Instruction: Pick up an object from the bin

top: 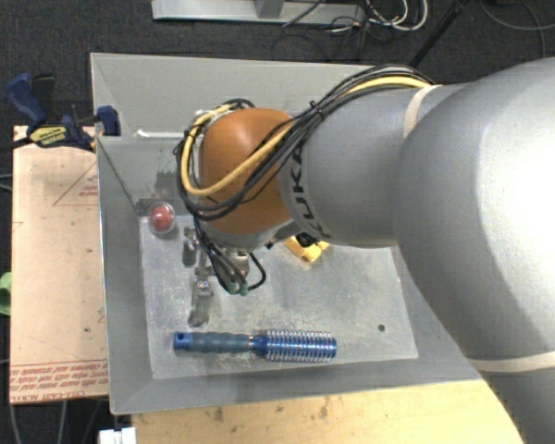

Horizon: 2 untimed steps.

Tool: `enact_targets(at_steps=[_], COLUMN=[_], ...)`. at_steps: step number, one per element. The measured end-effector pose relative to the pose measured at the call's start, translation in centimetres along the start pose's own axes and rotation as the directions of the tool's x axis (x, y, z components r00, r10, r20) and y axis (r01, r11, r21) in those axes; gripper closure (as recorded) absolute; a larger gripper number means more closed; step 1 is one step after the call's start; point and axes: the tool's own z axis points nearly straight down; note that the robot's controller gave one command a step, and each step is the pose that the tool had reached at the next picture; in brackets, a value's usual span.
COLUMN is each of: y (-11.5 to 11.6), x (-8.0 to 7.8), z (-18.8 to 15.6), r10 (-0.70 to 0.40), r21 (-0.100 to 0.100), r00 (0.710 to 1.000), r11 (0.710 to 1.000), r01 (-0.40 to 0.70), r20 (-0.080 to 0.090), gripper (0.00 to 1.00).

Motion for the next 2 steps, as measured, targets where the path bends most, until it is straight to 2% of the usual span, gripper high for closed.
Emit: enact_targets(at_steps=[1, 2], y=[-4.9, -6.2], x=[5.5, 7.2], z=[4.7, 5.0], r10=[-0.112, -0.033], r21=[0.0, -0.007], r00=[0.994, 0.999], r11=[0.994, 0.999], r01=[0.112, 0.034], r20=[0.003, 0.022], gripper=[0.0, 0.0])
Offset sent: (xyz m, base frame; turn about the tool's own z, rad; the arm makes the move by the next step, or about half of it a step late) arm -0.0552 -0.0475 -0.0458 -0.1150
